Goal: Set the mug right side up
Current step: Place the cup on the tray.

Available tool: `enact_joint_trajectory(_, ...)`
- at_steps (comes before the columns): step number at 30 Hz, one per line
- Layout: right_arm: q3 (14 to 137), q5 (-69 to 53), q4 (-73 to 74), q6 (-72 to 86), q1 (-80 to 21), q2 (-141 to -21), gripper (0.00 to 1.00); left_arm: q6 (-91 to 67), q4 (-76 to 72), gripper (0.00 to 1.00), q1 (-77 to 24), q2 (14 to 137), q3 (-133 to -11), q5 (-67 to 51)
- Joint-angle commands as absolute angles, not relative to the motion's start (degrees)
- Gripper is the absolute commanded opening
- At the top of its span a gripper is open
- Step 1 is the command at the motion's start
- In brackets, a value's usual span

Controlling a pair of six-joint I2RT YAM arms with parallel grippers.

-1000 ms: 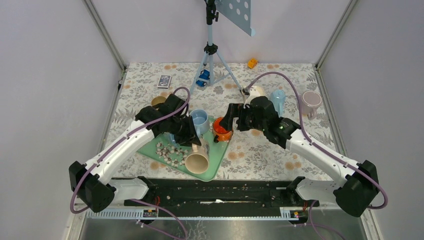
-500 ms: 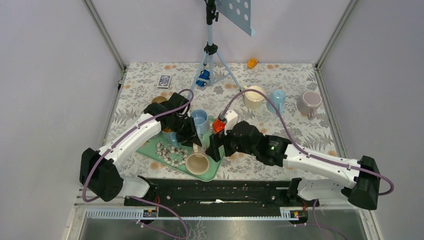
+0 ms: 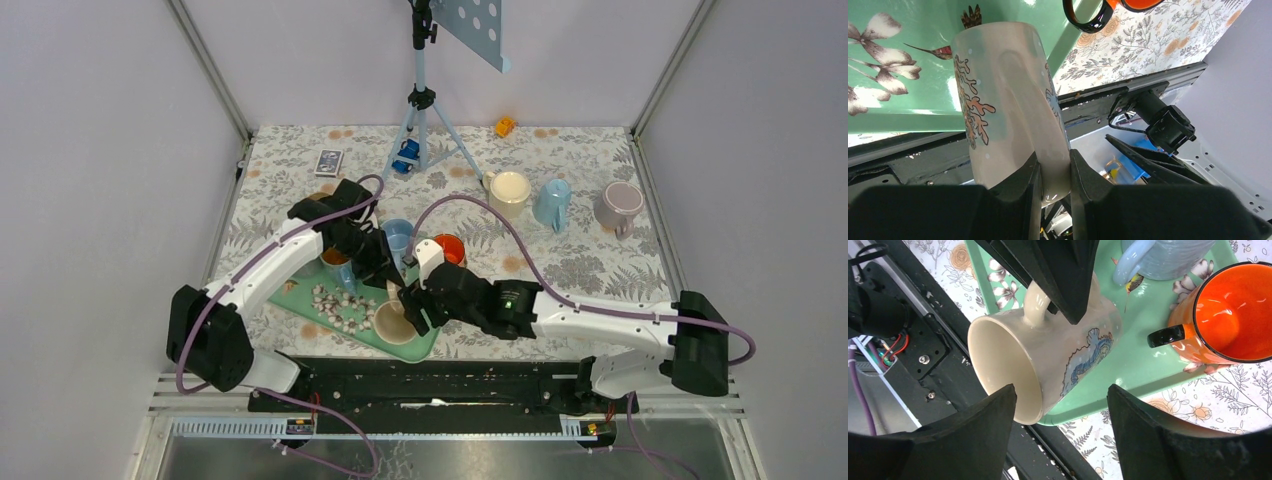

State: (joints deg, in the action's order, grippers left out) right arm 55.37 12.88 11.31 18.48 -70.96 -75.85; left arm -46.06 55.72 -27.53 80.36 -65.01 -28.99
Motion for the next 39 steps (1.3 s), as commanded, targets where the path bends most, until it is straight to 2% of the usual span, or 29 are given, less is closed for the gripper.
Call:
enact_joint_trajectory(1, 59.34, 15.9, 10.67, 16.86, -71.58, -77.65, 0.72, -44.92, 55.27, 0.0, -27.33, 82.01, -66.69, -30.78)
enact_joint_trajectory(11, 64.01, 19.39, 14.58, 18.53, -71.63, -83.56, 0.53, -44.52, 55.67, 0.01, -26.46, 82.62, -67.98, -30.27)
enact_joint_trajectory(17, 65.7, 20.51, 15.82, 18.85, -71.63, -85.66, 0.47, -44.06, 55.81, 0.03, -26.13, 83.01, -68.86, -29.35)
enact_joint_trajectory(21, 66.62, 21.45, 16.73, 19.48, -71.55, -86.73, 0.41, -43.54, 55.81, 0.08, -25.93, 82.97, -69.73, -28.07)
enact_joint_trajectory(26, 67.68, 21.46, 17.51, 20.28, -71.09, -87.98, 0.37, -43.24, 54.9, 0.14, -25.45, 82.82, -70.32, -26.3)
enact_joint_trajectory(39, 68.73, 11.68, 16.32, 20.0, -63.9, -88.09, 0.3, -43.42, 54.5, 0.16, -23.06, 80.62, -68.4, -21.65)
